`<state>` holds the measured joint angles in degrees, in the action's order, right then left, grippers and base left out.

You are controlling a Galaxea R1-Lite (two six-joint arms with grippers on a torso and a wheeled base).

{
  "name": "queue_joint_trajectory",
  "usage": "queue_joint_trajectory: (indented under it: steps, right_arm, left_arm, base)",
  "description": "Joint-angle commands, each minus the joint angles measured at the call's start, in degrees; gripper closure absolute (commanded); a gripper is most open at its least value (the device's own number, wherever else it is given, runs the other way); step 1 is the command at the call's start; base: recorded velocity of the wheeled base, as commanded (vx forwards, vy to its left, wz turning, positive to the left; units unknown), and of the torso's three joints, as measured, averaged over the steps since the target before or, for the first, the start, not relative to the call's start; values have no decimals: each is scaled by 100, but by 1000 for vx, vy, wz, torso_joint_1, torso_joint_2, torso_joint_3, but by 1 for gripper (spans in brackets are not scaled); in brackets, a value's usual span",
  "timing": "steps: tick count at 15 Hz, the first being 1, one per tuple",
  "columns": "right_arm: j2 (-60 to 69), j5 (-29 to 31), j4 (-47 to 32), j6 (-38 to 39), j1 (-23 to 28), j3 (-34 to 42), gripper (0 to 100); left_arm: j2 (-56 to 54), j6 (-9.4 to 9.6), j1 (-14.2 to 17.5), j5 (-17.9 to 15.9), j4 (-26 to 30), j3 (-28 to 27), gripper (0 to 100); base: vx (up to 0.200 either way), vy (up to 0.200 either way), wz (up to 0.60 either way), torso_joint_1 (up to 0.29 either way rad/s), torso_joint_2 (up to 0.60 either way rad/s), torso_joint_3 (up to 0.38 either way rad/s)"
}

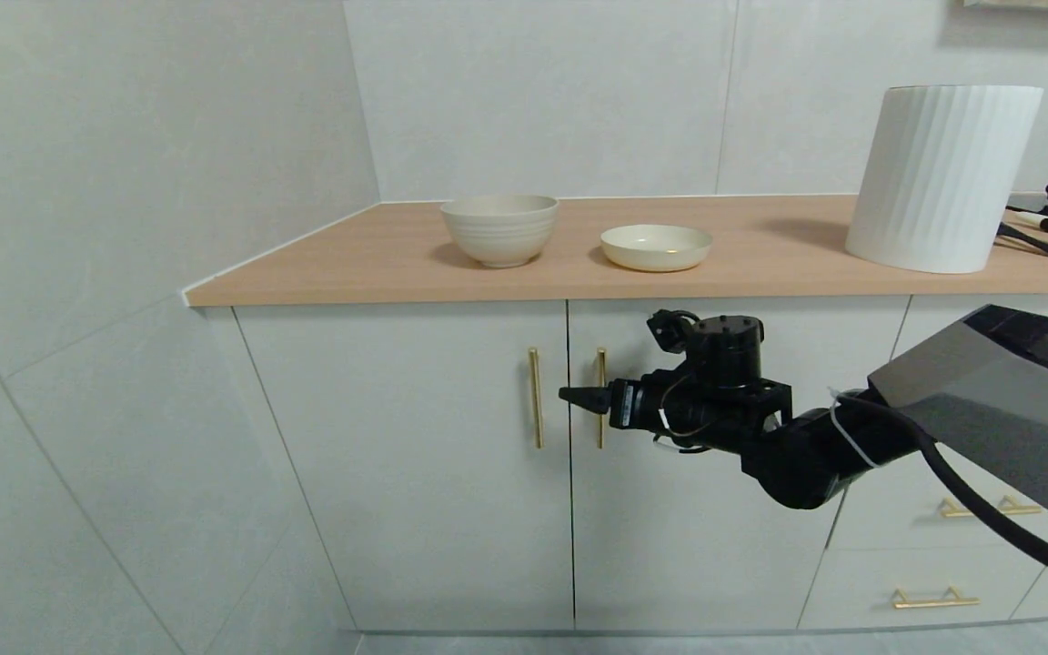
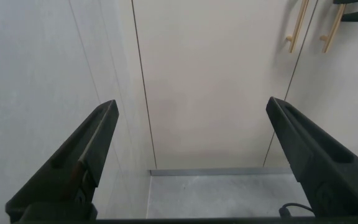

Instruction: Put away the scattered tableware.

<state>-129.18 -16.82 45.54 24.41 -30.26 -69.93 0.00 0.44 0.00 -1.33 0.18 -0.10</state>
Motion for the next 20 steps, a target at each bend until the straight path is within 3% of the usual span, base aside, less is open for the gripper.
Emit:
queue_joint_trajectory:
  steps: [1,15,20]
  right_arm:
    - [-45,-5,7,73,-77,-4,0]
    - [-133,-23,86,196,-367,40,0]
    - [622,-462,86,196,-402,743,0]
  left_arm:
    - [0,0,0,1,-1,1,0]
    - [0,0,0,1,-1,1,0]
    - [0,0,0,1,-1,1,0]
  base:
    - [0,0,0,0,0,0]
    - [0,0,0,0,0,0]
    - [0,0,0,0,0,0]
